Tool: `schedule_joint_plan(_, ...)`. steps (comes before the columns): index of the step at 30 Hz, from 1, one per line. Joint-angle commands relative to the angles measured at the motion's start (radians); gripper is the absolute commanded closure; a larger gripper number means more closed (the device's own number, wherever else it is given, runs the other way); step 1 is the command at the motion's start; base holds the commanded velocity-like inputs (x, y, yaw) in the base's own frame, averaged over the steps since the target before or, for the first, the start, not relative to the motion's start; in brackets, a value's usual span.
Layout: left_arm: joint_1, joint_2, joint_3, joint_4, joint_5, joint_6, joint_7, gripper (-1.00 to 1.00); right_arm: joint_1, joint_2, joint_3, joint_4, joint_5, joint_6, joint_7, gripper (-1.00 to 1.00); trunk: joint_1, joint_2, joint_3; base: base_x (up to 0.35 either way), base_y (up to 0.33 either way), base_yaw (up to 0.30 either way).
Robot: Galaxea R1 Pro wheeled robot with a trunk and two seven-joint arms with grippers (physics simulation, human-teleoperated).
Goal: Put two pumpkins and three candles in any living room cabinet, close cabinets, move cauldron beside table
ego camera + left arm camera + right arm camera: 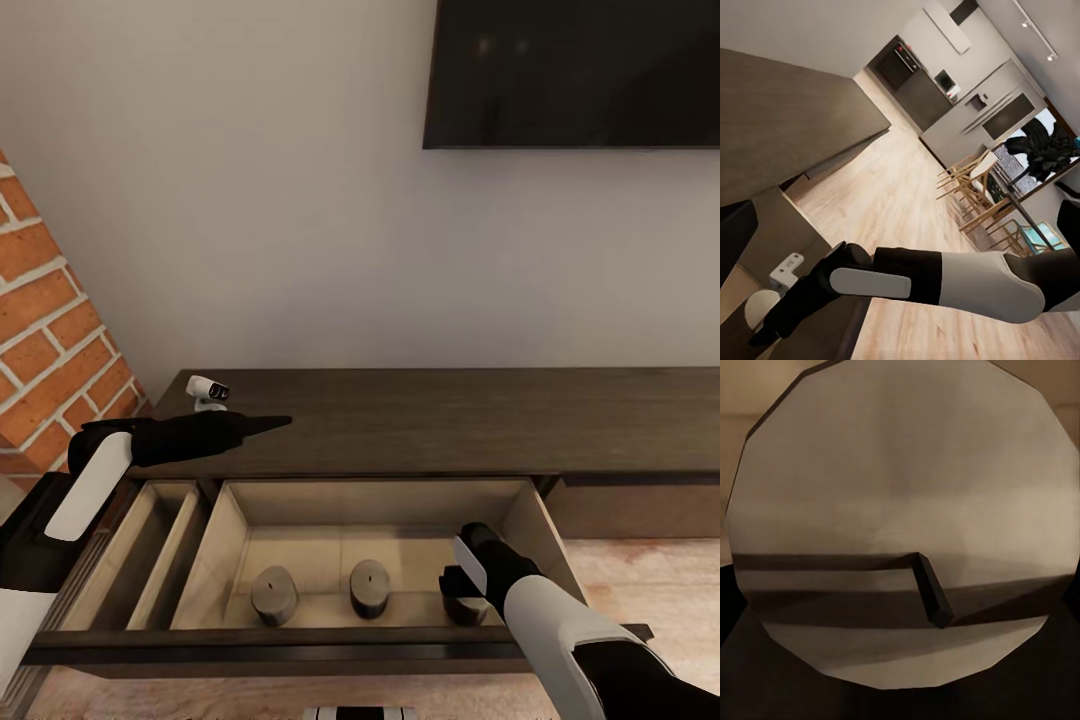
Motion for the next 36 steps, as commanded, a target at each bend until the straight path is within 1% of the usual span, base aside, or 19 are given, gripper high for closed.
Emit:
schedule_joint_plan(1, 0.0, 0.0, 0.0, 0.0, 0.0, 0.0, 0.0, -1.0, 0.0, 0.0, 0.0, 0.0, 0.001, 0.0, 0.0, 1.0, 0.0, 0.0, -0.002, 0.0, 0.0, 0.0)
schedule_joint_plan(28, 0.0, 0.0, 0.0, 0.0, 0.0, 0.0, 0.0, -1.0, -0.004, 0.0, -0.003, -0.005, 0.001, -0.005, 0.001, 1.0, 0.0, 0.0, -0.045, 0.0, 0.0, 0.0)
schedule_joint_plan(36, 0.0, -0.005, 0.0, 0.0, 0.0, 0.0, 0.0, -1.0, -0.03, 0.0, -0.003, -0.006, 0.002, -0.01, 0.0, 1.0, 0.0, 0.0, -0.058, 0.0, 0.0, 0.0)
